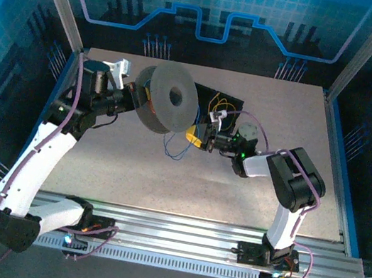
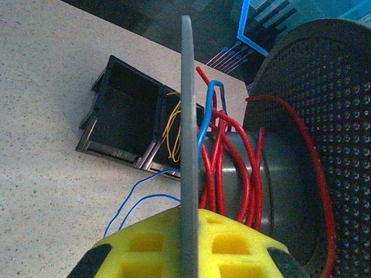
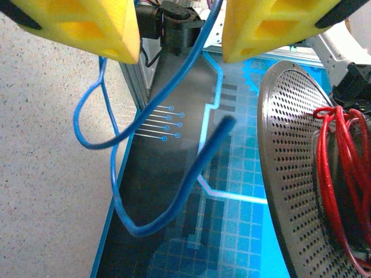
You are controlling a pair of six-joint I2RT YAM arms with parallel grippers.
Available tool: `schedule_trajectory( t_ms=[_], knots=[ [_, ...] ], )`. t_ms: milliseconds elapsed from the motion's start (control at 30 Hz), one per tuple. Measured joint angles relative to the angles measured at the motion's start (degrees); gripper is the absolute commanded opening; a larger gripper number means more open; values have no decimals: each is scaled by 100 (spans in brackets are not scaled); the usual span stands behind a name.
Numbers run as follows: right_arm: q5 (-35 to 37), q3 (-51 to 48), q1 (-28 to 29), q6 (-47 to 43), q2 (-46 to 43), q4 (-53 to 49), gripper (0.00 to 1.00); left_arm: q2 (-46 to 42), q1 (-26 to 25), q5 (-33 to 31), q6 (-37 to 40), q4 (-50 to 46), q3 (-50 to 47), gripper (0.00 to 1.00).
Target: Wrap the cables
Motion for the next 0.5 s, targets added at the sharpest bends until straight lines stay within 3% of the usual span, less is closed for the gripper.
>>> schedule_trajectory(
  t_ms=[133, 333, 500],
  knots=[
    [24, -48, 68, 15, -15, 48, 0, 0, 0, -13, -7, 22, -9, 0],
    [251, -422, 48, -518, -352, -678, 0, -11, -20, -411, -111, 101, -44, 0],
    [817, -542, 94, -1670, -1283, -2608, 0, -11, -26, -1104, -221, 299, -42, 0]
  ],
)
